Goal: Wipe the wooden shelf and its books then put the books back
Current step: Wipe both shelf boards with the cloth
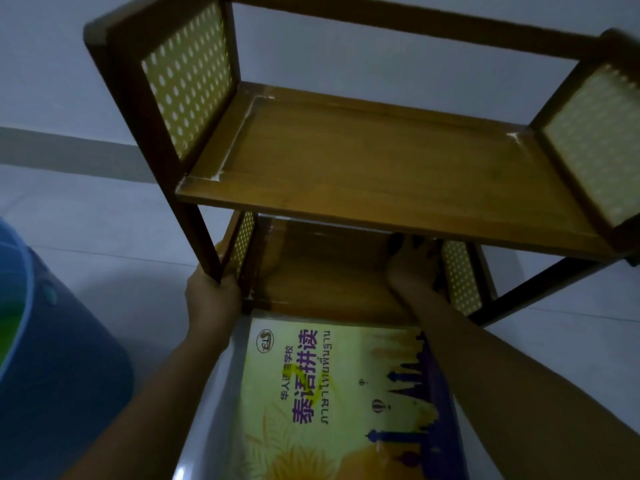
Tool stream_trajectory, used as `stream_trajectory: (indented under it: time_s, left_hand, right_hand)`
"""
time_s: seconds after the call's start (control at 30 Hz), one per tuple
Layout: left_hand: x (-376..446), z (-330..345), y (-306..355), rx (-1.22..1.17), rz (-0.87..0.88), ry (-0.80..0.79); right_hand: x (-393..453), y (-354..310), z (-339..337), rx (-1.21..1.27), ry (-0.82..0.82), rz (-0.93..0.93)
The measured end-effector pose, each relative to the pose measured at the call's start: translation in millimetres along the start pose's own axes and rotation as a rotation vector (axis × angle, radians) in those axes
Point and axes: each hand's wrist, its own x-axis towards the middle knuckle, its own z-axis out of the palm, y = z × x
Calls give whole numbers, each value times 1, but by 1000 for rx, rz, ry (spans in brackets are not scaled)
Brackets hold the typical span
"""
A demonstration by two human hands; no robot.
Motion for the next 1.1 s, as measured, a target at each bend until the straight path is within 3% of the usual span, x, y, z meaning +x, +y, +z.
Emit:
stream_trajectory:
  time_s: [0.07, 0.2, 0.4, 0.5, 0.63, 0.8, 0.97, 1.1]
  left_hand:
    - [-3, 3, 3, -10, -1, -6]
    - [-5, 3, 3, -20, -21, 2]
    - [-1, 3, -3, -9, -41, 1]
    - [-5, 7, -1, -28, -33, 38]
    - [-9, 9, 2, -28, -13, 86]
    - [-9, 4, 2, 23, -18, 10]
    - [-10, 5, 5, 5, -37, 26]
    - [-14, 10, 6, -13, -41, 24]
  right_hand:
    - [-3, 6, -4, -5, -12, 152]
    - [-13, -58, 7, 37, -122, 135]
    - [-41, -139, 24, 111, -289, -590]
    - [-81, -143, 37, 121, -427, -628]
    - [-123, -118, 29, 73, -542, -848]
    - [-96, -83, -10, -7, -626, -824]
    - [-50, 61, -57, 14, -553, -514]
    - [-54, 84, -53, 8, -439, -353]
